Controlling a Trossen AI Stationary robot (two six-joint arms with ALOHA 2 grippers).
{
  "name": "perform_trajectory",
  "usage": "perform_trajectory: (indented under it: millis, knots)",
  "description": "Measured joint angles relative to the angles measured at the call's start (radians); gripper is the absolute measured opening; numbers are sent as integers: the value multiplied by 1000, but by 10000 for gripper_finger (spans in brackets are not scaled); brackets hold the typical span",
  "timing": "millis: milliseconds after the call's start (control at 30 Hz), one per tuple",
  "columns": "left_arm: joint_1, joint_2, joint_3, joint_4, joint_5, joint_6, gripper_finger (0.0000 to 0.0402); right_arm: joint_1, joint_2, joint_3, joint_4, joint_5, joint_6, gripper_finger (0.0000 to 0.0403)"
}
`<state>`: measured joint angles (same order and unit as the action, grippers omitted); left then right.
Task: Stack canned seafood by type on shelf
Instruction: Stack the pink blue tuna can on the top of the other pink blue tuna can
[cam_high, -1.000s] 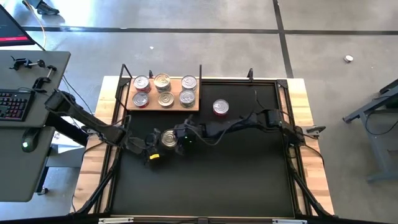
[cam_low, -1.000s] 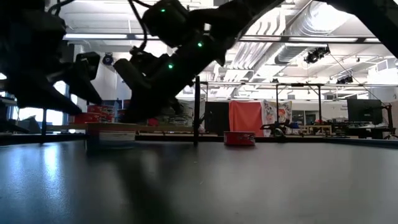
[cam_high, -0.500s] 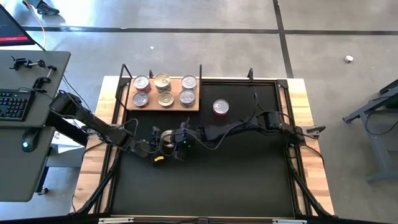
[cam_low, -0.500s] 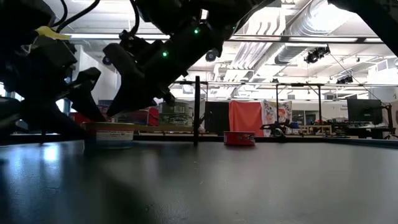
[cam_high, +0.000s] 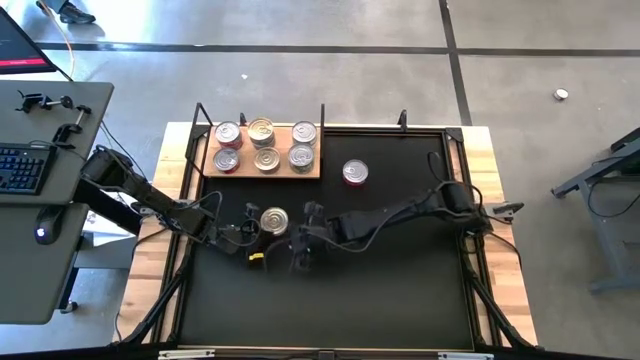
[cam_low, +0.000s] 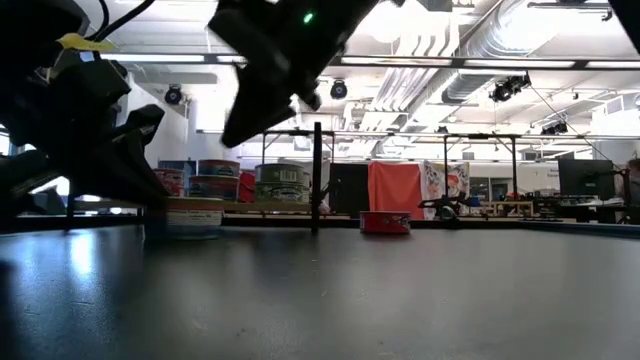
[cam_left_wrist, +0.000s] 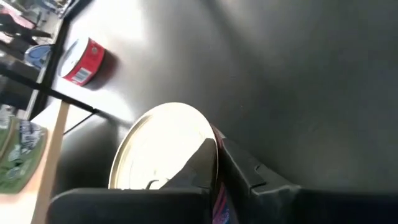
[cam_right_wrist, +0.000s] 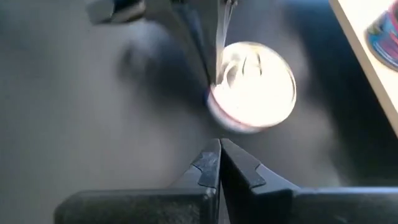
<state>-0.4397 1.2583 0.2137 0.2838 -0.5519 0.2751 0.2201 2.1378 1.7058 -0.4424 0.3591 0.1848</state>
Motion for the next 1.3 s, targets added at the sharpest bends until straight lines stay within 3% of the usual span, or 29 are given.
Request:
perform_trajectory:
  millis: [200,333,633,833,1067,1233,1300]
  knots:
    - [-7,1,28,-14,-69,57,3,67,-7,-6,-87,136,55,0]
    - [-22,0,89,-72,-171,118,2,87,-7,-52,-77,192,104,0]
    - [-11,0,187,-198,-358,231,1,95,-7,-85,-92,208,155,0]
    - [79,-1,218,-187,-460,376,0,94,-7,-85,-93,215,147,0]
    - [325,-11,218,-100,-432,484,0,94,-7,-85,-94,215,147,0]
    - [519,-81,218,-60,-166,426,0,95,-7,-85,-100,215,148,0]
    - [580,-108,218,-62,-109,390,0,95,-7,-85,-100,215,148,0]
